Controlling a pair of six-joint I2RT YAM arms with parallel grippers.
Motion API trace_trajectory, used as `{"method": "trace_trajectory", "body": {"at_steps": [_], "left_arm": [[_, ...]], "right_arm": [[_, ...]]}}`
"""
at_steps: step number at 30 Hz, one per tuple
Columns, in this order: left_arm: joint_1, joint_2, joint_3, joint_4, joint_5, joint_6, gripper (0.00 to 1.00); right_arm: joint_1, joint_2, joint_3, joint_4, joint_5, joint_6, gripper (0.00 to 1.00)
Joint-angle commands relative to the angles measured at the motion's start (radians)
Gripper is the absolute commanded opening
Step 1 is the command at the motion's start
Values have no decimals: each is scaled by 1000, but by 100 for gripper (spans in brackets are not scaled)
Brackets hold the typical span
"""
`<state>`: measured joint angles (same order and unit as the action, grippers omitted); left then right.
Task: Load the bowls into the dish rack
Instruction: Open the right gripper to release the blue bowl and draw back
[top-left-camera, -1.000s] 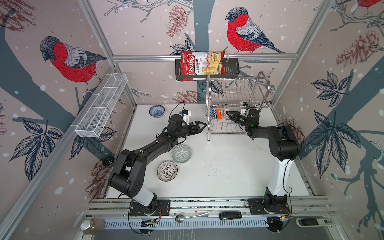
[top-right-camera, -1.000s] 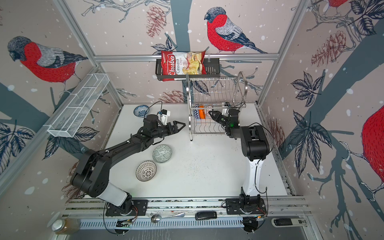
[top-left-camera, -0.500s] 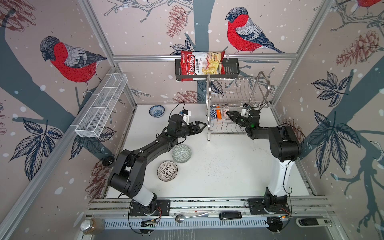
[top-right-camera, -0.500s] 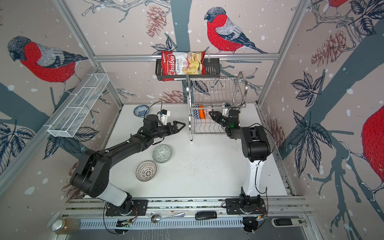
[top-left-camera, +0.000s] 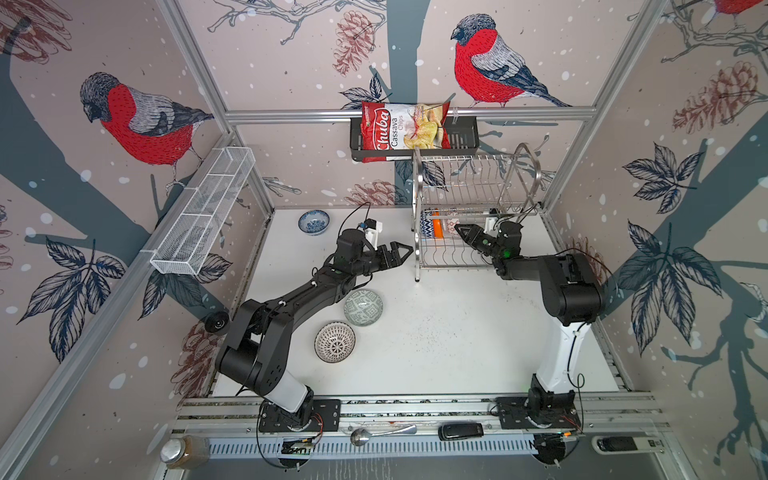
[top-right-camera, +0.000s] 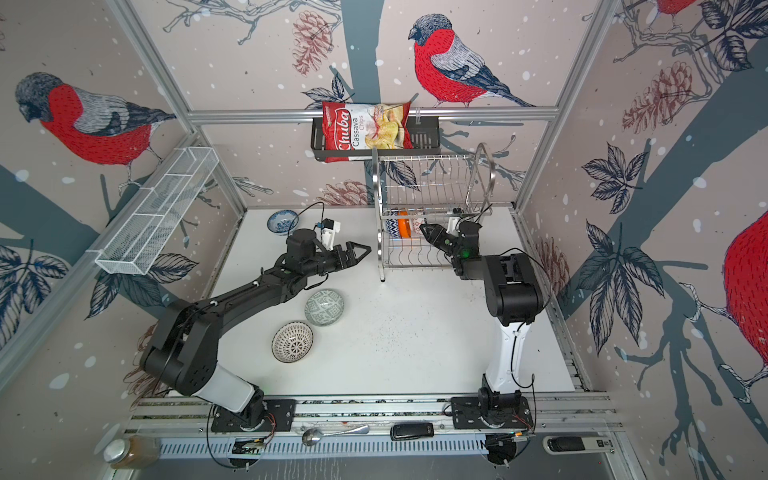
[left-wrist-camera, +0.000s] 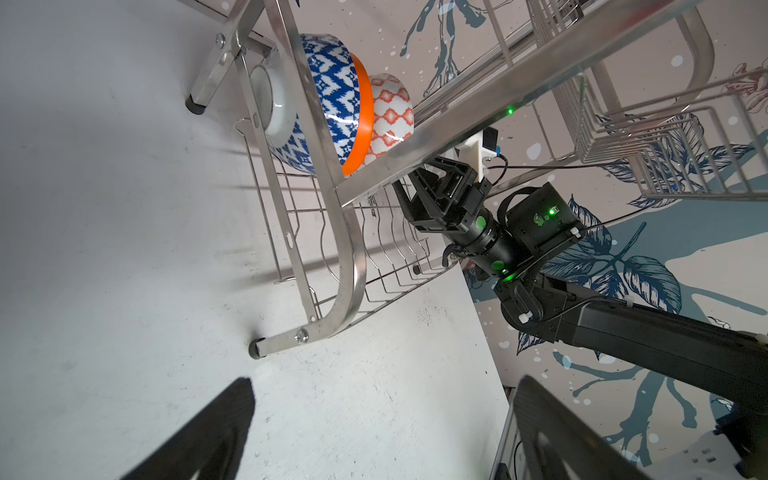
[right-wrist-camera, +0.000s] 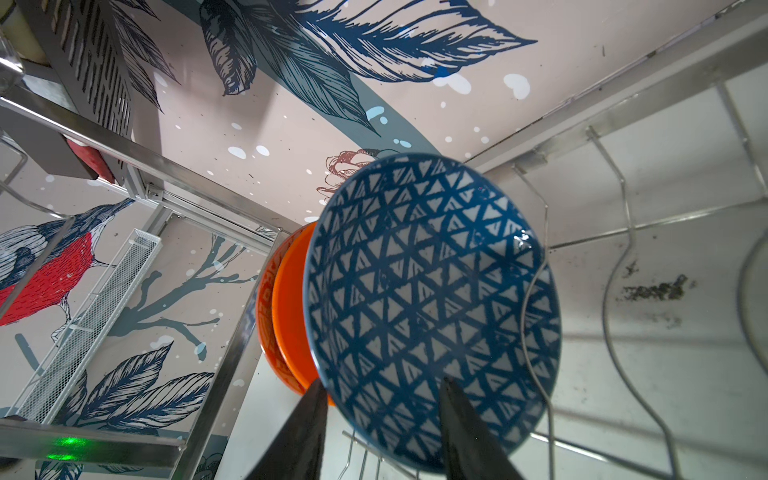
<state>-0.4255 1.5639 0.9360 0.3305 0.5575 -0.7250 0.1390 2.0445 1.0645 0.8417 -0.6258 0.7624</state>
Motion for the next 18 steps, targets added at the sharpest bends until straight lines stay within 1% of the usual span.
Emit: {"method": "trace_trajectory", "body": {"at_steps": [1,6,12,15,18], "left_arm": [[2,-7,6,27,10,18,97],[2,-7,6,28,10,19,98],[2,-6,7,28,10,19,98],[2,-5,7,27,12,19,97],[2,-6,7,27,12,19,98]], "right_arm": [[-1,-16,-13,73,5,12,48],[-1,-33,-33,90,20,13,53],[-1,-56,-54,94,43,6,57],[-3,-64,-67,105,53,8,61],[-4,-77,-85,128,60,12,63]]}}
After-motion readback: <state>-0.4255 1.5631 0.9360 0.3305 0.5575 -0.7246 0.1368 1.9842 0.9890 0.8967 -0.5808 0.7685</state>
